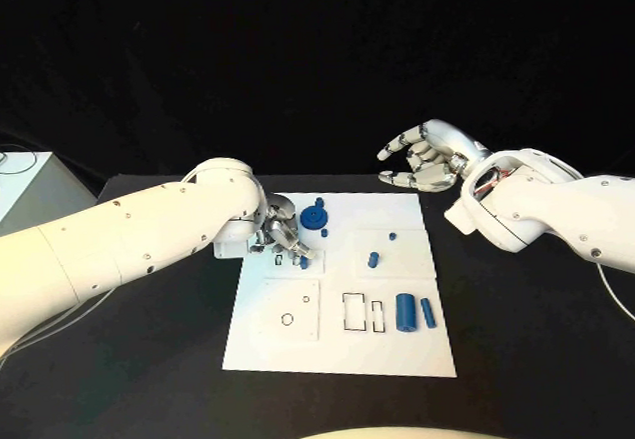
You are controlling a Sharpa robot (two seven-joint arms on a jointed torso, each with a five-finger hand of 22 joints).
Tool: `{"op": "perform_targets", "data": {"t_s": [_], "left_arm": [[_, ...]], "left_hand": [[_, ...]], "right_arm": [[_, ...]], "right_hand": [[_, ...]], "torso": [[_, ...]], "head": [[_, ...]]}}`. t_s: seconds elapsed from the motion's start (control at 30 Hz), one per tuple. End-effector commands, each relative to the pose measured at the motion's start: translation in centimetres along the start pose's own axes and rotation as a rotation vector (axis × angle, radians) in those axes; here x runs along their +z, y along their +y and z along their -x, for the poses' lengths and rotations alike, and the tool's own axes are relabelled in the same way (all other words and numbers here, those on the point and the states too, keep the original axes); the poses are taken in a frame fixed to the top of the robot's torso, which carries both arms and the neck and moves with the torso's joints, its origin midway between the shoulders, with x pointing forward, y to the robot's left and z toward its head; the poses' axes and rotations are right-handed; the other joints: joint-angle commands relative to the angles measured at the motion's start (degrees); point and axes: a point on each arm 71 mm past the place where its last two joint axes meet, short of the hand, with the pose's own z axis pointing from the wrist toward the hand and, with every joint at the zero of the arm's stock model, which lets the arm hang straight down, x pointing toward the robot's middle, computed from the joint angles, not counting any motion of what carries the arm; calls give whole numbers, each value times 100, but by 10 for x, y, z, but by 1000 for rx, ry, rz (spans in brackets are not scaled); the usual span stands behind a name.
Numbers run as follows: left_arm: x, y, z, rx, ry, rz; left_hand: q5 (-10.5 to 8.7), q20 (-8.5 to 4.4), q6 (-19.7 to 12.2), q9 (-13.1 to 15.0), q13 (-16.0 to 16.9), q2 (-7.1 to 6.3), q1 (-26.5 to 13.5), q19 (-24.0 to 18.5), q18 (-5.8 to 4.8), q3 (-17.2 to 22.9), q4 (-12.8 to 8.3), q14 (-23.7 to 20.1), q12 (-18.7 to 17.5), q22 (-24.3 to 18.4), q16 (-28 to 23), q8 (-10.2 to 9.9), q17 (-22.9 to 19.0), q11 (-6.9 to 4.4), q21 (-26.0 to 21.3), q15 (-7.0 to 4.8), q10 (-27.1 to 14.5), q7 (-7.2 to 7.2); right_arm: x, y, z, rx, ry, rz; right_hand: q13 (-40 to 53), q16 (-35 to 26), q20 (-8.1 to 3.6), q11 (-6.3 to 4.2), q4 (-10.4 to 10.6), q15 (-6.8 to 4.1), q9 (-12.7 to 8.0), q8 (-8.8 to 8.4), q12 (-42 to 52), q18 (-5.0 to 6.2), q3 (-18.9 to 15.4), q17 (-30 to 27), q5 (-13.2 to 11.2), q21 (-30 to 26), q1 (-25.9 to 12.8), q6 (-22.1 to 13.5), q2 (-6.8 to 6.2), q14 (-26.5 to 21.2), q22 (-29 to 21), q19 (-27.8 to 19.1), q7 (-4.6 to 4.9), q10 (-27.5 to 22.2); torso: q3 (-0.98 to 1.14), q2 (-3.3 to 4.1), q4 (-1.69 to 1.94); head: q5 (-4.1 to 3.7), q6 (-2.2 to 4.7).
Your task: Assemble the parts on the task board
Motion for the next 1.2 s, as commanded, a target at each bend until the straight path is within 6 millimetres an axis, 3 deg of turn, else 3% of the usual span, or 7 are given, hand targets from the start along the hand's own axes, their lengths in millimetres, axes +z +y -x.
{"op": "perform_targets", "data": {"t_s": [0.03, 0.47, 0.93, 1.2], "left_arm": [[0, -3, -2, 1, 27, -10], [0, -4, -5, -12, 53, -24], [2, -5, -7, -25, 63, -32], [3, -5, -7, -37, 68, -38]], "left_hand": [[4, 16, -33, 9, 7, 40, 34, -47, -16, -36, 8, 72, -20, -12, -25, 26, 78, -3, -14, -15, -52, -10], [14, 23, -56, 37, -34, 22, 102, -55, -15, -60, 2, 76, -39, -13, -15, 55, 103, 3, -16, -9, -103, -6], [22, 31, -69, 89, -22, 62, 227, -71, -13, -65, 0, 73, -23, -22, -9, 119, 114, 4, -19, -5, -128, -7], [31, 34, -92, 142, 4, 210, 435, -68, -15, -11, -2, 78, 11, 3, 6, 177, 142, 0, 1, -7, -133, -11]], "right_arm": [[1, 1, -1, -15, 11, 10], [2, 3, -4, -16, 19, 12], [3, 3, -5, -17, 26, 12], [3, 4, -6, -17, 30, 11]], "right_hand": [[425, -23, -12, -6, -7, -4, -6, 25, -12, 62, 48, 952, 33, -32, -22, -56, -63, 444, 551, -1, 2, -30], [422, -22, -13, -6, -15, -5, -8, 37, -7, 61, 122, 954, 103, -32, -25, -63, -81, 445, 554, 4, 3, -29], [414, -25, -13, -5, -21, -5, -9, 47, -9, 61, 183, 948, 159, -33, -28, -65, -97, 443, 555, 6, 4, -34], [417, -23, -13, -5, -21, -5, -9, 51, -4, 61, 201, 953, 172, -33, -32, -63, -100, 445, 556, 7, 5, -29]], "torso": [[0, -1, 7], [-3, 5, 6], [2, 3, 7], [4, 9, 4]], "head": [[-4, -10], [35, -62], [22, -71], [20, -79]]}}
